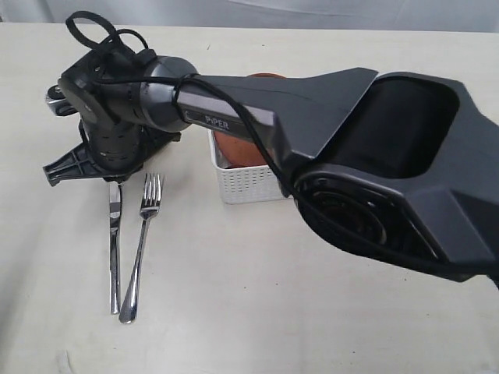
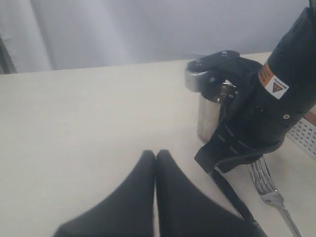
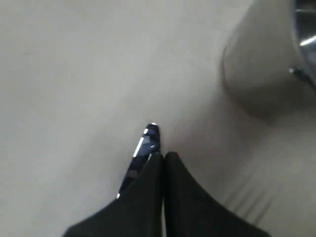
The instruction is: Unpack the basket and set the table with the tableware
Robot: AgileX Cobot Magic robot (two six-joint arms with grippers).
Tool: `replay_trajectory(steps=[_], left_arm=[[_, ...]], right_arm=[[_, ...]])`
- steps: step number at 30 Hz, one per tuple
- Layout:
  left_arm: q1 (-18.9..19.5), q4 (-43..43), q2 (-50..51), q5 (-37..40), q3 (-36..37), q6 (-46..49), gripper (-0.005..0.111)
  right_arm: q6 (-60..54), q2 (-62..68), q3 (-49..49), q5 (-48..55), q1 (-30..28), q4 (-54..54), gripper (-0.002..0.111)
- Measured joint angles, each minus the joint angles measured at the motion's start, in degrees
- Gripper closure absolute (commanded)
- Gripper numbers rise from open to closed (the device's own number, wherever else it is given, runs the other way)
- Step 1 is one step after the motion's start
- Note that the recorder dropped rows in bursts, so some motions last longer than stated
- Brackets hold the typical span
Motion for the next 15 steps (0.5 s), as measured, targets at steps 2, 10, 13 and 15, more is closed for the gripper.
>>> replay_trajectory(steps=[2, 10, 13, 15], left_arm=[[0.0, 0.0, 0.0, 0.0, 0.0, 0.0, 0.107], [0.0, 0.0, 0.0, 0.0, 0.0, 0.0, 0.107], [0.0, 0.0, 0.0, 0.0, 0.0, 0.0, 0.107], [0.0, 0.0, 0.0, 0.0, 0.0, 0.0, 0.107]], right_arm=[[-0.43, 0.0, 0.0, 0.38, -0.2, -0.11, 0.109], [-4.55, 0.11, 0.0, -2.69, -0.2, 8.79, 0.109], [-6.89, 0.97, 0.0, -4.34, 0.41, 12.24, 0.109], [-7.53, 1.79, 0.0, -4.48, 0.72, 12.97, 0.109]])
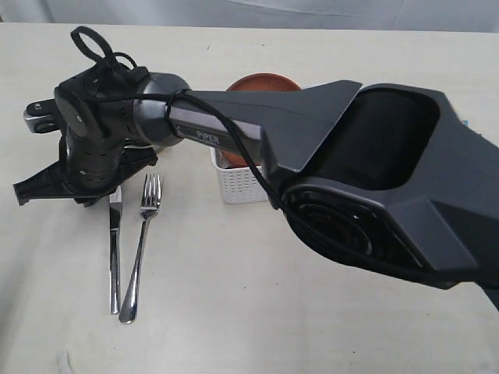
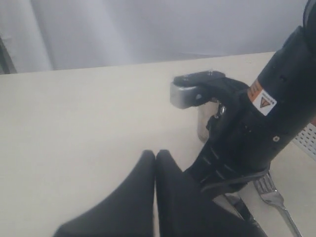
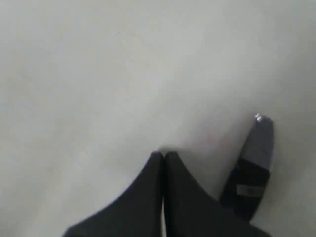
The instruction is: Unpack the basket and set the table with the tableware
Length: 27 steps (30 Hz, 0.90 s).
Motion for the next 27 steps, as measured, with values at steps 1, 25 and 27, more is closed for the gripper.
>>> replay_trajectory(steps=[1, 25, 27], left_arm=[[0.0, 0.0, 0.0, 0.0, 0.0, 0.0, 0.107], [0.0, 0.0, 0.0, 0.0, 0.0, 0.0, 0.107], [0.0, 0.0, 0.0, 0.0, 0.0, 0.0, 0.107]], right_arm=[[-0.12, 0.12, -0.14, -0.03, 0.11, 0.57, 0.109], [1.51, 0.19, -1.04, 7.86, 0.14, -12.7, 0.109], [1.61, 0.08, -1.04, 8.29, 0.14, -13.11, 0.109]])
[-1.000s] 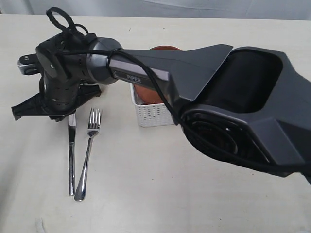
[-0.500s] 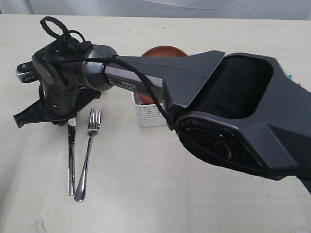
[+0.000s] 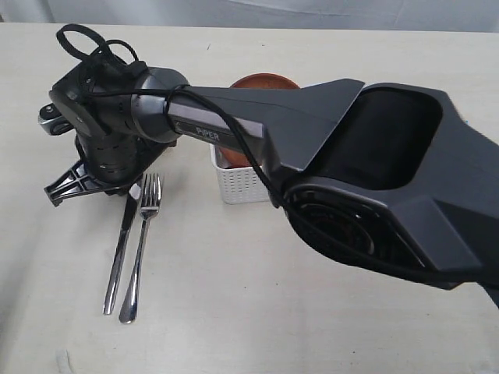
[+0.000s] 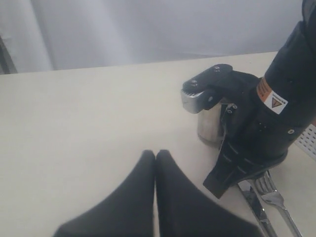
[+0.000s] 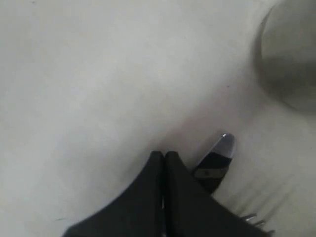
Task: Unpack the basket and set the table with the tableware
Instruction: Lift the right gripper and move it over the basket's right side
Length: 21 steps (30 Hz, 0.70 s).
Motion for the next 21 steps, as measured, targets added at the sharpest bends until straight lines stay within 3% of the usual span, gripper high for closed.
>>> replay_trajectory(steps=[10, 16, 21], left_arm=[[0.0, 0.0, 0.0, 0.0, 0.0, 0.0, 0.107], [0.0, 0.0, 0.0, 0.0, 0.0, 0.0, 0.107], [0.0, 0.0, 0.0, 0.0, 0.0, 0.0, 0.107]], right_arm=[[0.0, -0.47, -0.39, 1.4, 0.0, -0.22, 0.108], [-4.27, -4.55, -4.31, 9.55, 0.0, -0.22, 0.108], [-6.02, -10.73, -4.68, 14.07, -3.75, -0.62, 0.108]])
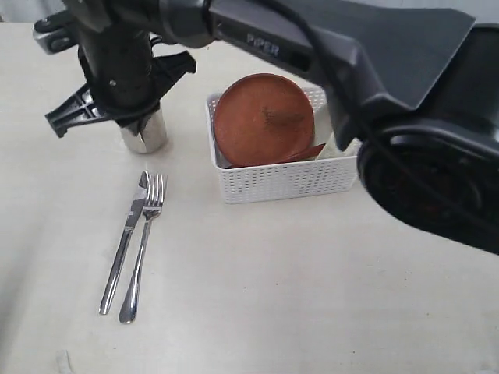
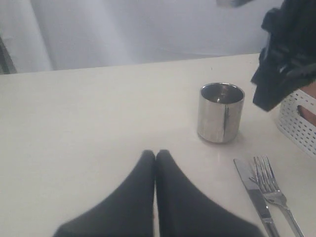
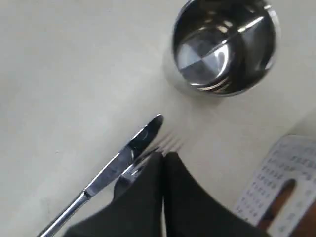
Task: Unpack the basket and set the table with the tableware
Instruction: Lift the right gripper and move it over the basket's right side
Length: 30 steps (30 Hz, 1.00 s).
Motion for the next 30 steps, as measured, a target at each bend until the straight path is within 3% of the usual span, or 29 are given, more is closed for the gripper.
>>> replay_trajectory(steps=[8, 10, 11, 13, 14, 18, 22, 26, 30], left_arm=[[0.0, 0.0, 0.0, 0.0, 0.0, 0.0, 0.107], [0.0, 0.0, 0.0, 0.0, 0.0, 0.0, 0.107], [0.0, 0.0, 0.0, 0.0, 0.0, 0.0, 0.107], [0.0, 0.0, 0.0, 0.0, 0.0, 0.0, 0.107], [0.0, 0.0, 0.0, 0.0, 0.0, 0.0, 0.107], [0.0, 0.0, 0.0, 0.0, 0.0, 0.0, 0.107], [0.0, 0.0, 0.0, 0.0, 0.0, 0.0, 0.107], [0.0, 0.0, 0.0, 0.0, 0.0, 0.0, 0.107], [0.0, 0.0, 0.0, 0.0, 0.0, 0.0, 0.107]], right_arm=[[-6.24, -13.17, 7.4, 0.12, -12.37, -2.2, 0.106], [-8.38, -16.31, 12.18, 0.12, -16.05, -2.2, 0.089], [-8.69, -17.17, 13.46, 0.26, -17.28, -2.2, 0.075], [-9.63, -18.91, 17.47, 0.39, -20.7, -2.2, 0.06], [-11.54, -19.28, 19.8, 0.5, -22.72, -2.03, 0.057], [-19.11, -18.94, 25.32, 0.74, -24.2, -0.94, 0.056], [-7.84, -18.32, 27.12, 0.74, -26.77, -8.83, 0.056], [-11.12, -18.32, 29.46, 0.74, -32.93, 2.69, 0.056], [-12.35, -18.32, 32.86, 0.24, -35.43, 6.46, 0.056]])
